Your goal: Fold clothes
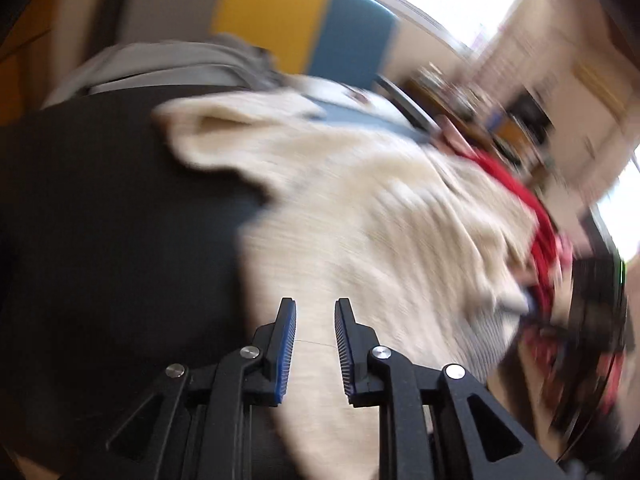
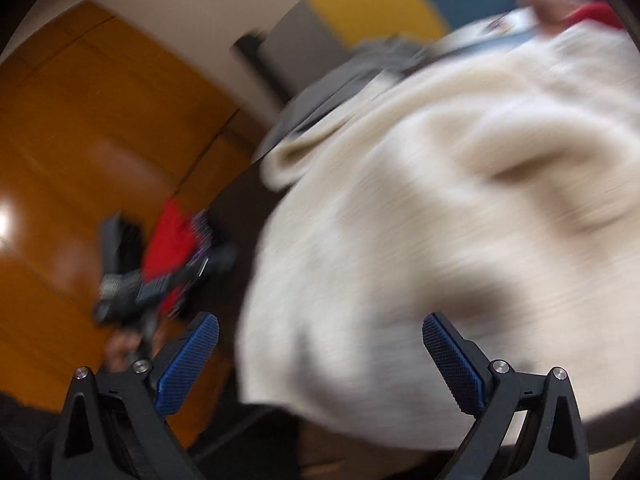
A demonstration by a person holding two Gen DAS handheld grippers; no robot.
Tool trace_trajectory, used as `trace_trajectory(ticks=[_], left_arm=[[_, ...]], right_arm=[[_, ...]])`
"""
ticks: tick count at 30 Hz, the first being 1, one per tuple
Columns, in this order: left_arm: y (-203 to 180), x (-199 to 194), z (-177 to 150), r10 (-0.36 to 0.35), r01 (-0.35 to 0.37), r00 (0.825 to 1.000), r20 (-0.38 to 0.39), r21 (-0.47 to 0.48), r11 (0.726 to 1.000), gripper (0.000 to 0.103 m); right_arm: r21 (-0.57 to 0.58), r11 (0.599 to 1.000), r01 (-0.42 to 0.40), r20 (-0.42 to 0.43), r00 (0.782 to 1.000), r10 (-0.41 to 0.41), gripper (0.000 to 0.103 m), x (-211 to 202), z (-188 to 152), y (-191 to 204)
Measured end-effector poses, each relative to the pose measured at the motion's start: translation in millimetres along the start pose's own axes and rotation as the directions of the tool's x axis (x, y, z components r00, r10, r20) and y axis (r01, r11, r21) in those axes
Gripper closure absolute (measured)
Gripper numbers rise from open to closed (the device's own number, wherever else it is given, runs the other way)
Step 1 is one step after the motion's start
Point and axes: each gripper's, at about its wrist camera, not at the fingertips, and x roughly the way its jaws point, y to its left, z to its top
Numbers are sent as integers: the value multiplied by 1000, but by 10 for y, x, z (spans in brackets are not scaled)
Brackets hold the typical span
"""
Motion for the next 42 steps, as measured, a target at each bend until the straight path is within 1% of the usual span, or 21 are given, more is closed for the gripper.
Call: trace_trajectory(ticks=[1,2,3,4,5,7,9,10,13,15,18,20,21,23,25,28,31,33,36,40,42], left_arm=[[-89,118,-16,0,1,1000,-24,27,1000,84],[-150,230,-32,-2,4,999,-50,45,999,84],[-182,333,-44,0,5,997,-77,55,999,84],[-191,413,-59,11,-5,995,-97,60,998,84],[-190,479,-78,27,-20,993,-111,65,998,82],[-145,506,-79,29,-21,993,-112,69,997,80],[-67,484,-74,15,-9,993,-120,52,999,81],[-12,459,-73,10,-5,992,-125,38,999,83],[71,355,-110,36,-33,992,-121,28,999,85],[144,248,-213,66,-64,991,-116,24,998,85],[299,143,-278,132,-133,984,-120,4,991,85],[429,65,-266,159,-165,979,-127,-37,986,85],[466,25,-221,154,-162,981,-115,-64,985,85],[490,-48,-78,135,-142,988,-68,-105,984,85],[495,-108,145,140,-140,990,-9,-112,984,83],[462,-96,561,154,-150,986,66,-62,987,82],[386,132,1057,156,-161,982,106,38,986,80],[388,375,1351,166,-175,981,97,84,981,80],[340,863,1701,145,-149,989,43,149,977,80],[271,1529,2143,112,-100,993,-38,234,967,80],[293,1821,2226,111,-87,990,-85,253,964,80]], right_arm=[[2,997,79,17,997,-79,0,-52,54,-103],[12,988,151,22,988,-151,0,-84,98,-214],[31,977,209,5,978,-210,0,-79,123,-338],[50,968,247,-11,969,-247,0,-68,129,-445],[71,967,246,-23,969,-245,0,-44,99,-516],[102,968,230,-50,973,-226,0,10,33,-613],[87,985,151,-89,986,-143,0,98,-55,-496],[75,990,116,-110,988,-107,0,156,-108,-426],[41,998,56,-157,986,-49,0,354,-253,-195],[48,999,1,-190,982,8,0,474,-326,-93],[56,998,-43,-250,967,55,0,615,-368,9],[47,998,-49,-303,951,61,0,668,-346,52],[23,999,-36,-326,945,41,0,662,-317,82],[-18,1000,-25,-325,945,18,0,646,-232,137],[-47,998,-45,-271,962,30,0,574,-28,212],[-75,994,-80,-155,986,68,0,510,323,345],[-74,994,-85,-50,995,81,0,586,740,393],[-78,995,-68,6,998,69,0,648,1043,385],[-61,996,-64,40,997,66,0,708,1387,313],[-54,999,-7,-1,1000,7,0,985,1684,107],[-43,999,12,-20,1000,-12,0,1104,1783,-8]])
